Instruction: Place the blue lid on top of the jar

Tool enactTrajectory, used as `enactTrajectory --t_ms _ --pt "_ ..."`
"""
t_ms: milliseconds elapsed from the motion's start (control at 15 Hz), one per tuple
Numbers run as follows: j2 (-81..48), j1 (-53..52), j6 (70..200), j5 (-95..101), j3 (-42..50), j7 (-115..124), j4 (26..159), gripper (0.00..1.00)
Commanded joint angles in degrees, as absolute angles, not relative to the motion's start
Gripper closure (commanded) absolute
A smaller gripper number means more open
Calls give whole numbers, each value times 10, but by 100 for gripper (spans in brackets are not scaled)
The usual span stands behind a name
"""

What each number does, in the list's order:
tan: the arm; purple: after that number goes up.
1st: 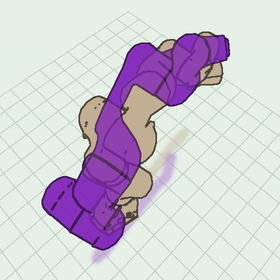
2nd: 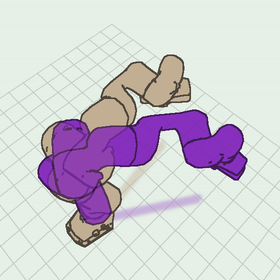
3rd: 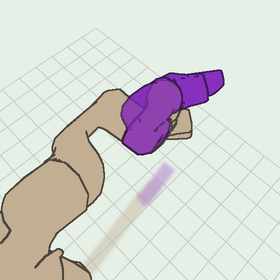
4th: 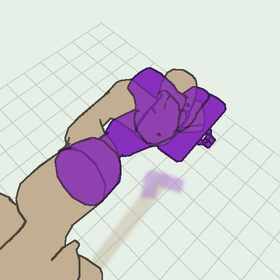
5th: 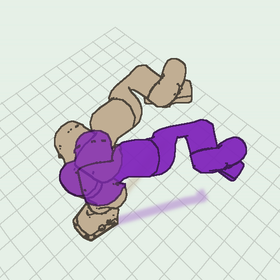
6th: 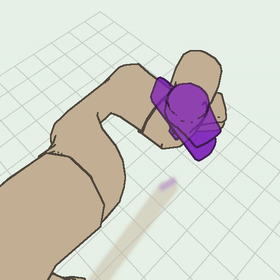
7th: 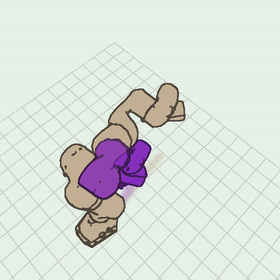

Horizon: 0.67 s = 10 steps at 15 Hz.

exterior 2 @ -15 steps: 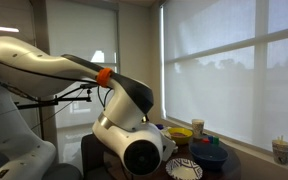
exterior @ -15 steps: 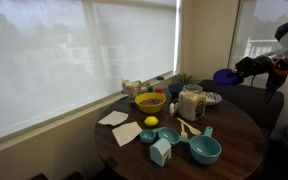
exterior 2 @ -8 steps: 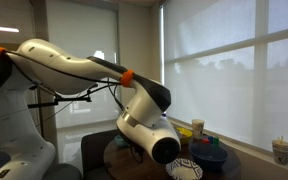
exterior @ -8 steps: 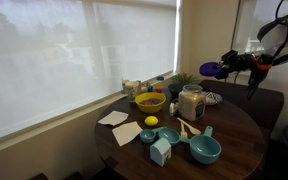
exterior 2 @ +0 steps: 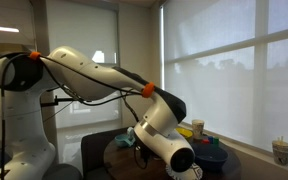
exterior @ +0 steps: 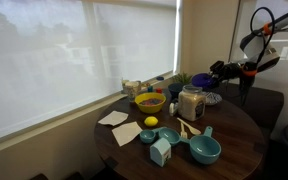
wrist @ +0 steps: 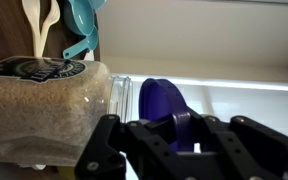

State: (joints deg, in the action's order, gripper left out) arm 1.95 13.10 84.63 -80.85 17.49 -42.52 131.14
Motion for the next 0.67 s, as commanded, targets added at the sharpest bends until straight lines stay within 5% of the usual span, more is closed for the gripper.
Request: enactTrajectory --t_ms 0,600 --pt "-12 136 827 -825 162 -401 1282 100" --pt "-43 135 787 -883 151 -408 1285 100"
